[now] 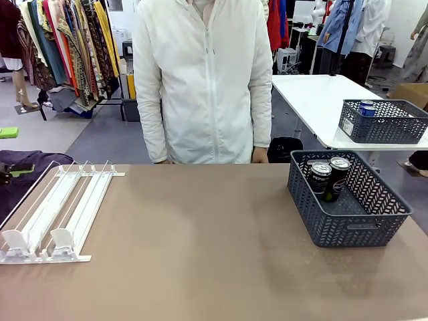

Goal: Retrieve and store the cans from the dispenser.
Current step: Pick up one can from the Automatic Can Dispenser and place it in the middle of the table.

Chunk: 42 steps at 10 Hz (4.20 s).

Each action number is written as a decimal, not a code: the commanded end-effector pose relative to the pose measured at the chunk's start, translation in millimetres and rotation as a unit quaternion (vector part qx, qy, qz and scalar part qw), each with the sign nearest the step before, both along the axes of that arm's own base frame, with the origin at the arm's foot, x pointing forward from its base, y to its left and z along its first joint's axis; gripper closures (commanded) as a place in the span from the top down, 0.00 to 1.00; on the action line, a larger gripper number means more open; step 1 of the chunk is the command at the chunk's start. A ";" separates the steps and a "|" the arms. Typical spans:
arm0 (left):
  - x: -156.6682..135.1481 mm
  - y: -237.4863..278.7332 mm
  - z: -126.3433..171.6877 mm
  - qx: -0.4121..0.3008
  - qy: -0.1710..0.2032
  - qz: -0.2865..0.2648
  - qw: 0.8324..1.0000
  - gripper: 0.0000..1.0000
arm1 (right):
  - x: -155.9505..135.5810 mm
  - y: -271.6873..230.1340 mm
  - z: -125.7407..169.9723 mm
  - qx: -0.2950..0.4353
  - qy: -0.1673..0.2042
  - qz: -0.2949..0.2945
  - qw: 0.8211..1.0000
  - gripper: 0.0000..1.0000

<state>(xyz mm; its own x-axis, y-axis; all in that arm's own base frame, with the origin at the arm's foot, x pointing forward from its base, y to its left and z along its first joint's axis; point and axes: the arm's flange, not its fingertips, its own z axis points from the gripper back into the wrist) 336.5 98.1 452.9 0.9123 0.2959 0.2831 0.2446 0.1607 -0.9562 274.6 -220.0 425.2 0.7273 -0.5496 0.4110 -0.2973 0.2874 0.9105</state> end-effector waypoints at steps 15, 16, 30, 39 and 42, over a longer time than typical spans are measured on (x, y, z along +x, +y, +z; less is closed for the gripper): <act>-0.7 -1.9 2.6 -0.013 0.001 0.003 1.000 1.00 | 1.3 -0.4 4.4 0.007 -0.004 -0.002 1.000 1.00; -0.7 -1.9 2.6 -0.013 0.001 0.003 1.000 1.00 | 1.3 -0.4 4.4 0.007 -0.004 -0.002 1.000 1.00; -0.7 -1.9 2.6 -0.013 0.001 0.003 1.000 1.00 | 1.3 -0.4 4.4 0.007 -0.004 -0.002 1.000 1.00; -0.7 -1.9 2.6 -0.013 0.001 0.003 1.000 1.00 | 1.3 -0.4 4.4 0.007 -0.004 -0.002 1.000 1.00; -0.7 -1.9 2.6 -0.013 0.001 0.003 1.000 1.00 | 1.3 -0.4 4.4 0.007 -0.004 -0.002 1.000 1.00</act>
<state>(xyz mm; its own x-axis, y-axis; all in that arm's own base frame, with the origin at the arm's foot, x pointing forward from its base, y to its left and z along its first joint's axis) 336.5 98.0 452.9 0.9123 0.2959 0.2831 0.2447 0.1606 -0.9562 274.6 -220.0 425.2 0.7273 -0.5496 0.4110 -0.2973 0.2874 0.9105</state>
